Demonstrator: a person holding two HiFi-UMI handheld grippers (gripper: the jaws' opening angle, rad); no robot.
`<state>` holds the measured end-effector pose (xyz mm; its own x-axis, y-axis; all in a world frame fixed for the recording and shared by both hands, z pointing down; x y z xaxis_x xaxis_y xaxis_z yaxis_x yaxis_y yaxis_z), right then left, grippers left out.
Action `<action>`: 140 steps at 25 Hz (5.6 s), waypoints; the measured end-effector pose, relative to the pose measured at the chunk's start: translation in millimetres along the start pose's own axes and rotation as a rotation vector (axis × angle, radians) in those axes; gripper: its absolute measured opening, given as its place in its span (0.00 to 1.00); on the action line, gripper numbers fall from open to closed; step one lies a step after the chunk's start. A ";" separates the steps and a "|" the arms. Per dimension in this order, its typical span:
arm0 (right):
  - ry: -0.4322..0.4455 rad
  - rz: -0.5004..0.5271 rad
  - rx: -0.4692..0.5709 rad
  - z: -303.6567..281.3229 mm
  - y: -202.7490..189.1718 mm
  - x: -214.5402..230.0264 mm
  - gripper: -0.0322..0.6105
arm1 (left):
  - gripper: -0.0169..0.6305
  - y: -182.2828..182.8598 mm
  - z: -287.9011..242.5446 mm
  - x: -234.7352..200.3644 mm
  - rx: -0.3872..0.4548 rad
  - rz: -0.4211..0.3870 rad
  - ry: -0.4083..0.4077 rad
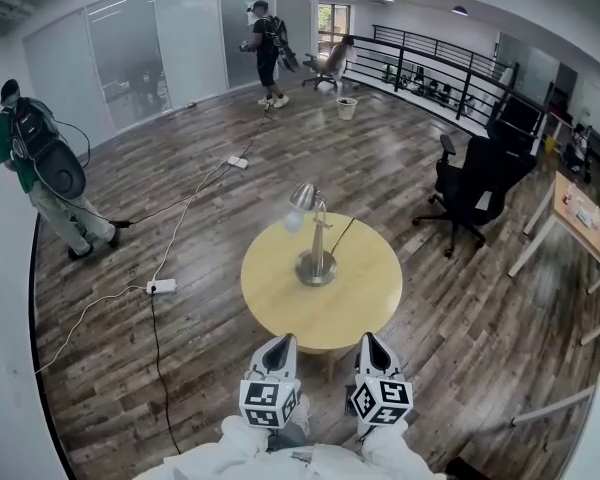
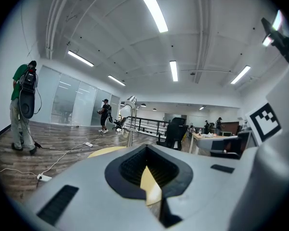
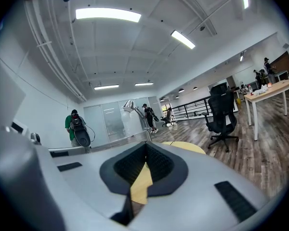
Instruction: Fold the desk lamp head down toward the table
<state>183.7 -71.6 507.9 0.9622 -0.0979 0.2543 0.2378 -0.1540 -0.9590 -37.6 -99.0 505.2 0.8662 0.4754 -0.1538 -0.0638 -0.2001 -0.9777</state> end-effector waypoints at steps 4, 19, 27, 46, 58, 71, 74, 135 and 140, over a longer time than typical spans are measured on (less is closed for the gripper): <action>0.003 0.008 0.007 -42.8 9.8 3.0 0.07 | 0.03 9.2 -38.0 -21.4 0.005 0.002 -0.001; -0.001 0.019 -0.002 -195.5 35.4 9.2 0.07 | 0.03 30.9 -163.1 -99.5 -0.035 0.033 -0.005; 0.092 0.103 -0.085 -253.9 25.4 22.6 0.07 | 0.03 31.7 -202.8 -108.5 -0.056 0.063 -0.008; 0.488 0.341 -0.248 -428.1 0.8 36.4 0.23 | 0.60 186.1 -232.9 -131.5 0.057 -0.159 -0.258; 0.551 0.323 -0.260 -429.3 0.8 41.4 0.23 | 0.44 207.1 -278.5 -103.0 -0.105 -0.235 -0.271; 0.589 0.310 -0.255 -432.2 1.1 50.3 0.23 | 0.43 181.8 -256.2 -113.7 -0.221 -0.175 -0.263; 0.590 0.302 -0.248 -434.8 1.2 49.3 0.23 | 0.43 169.4 -248.8 -122.3 -0.253 -0.173 -0.266; 0.578 0.293 -0.263 -438.7 1.4 46.8 0.23 | 0.44 -66.2 -315.6 -168.5 -0.482 -0.238 -0.227; 0.579 0.289 -0.269 -439.3 2.2 47.3 0.23 | 0.44 -71.2 -323.3 -167.9 -0.503 -0.233 -0.228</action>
<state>171.3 -508.5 572.7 0.7382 -0.6684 0.0908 -0.1299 -0.2730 -0.9532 -18.3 -441.5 646.8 0.6974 0.7162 -0.0253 0.4055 -0.4234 -0.8101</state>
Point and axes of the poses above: the fingertips, and each gripper's own axes: z backward along the fingers, x to its right, y out of its top, the point moved 10 cm from there along z, backward along the fingers
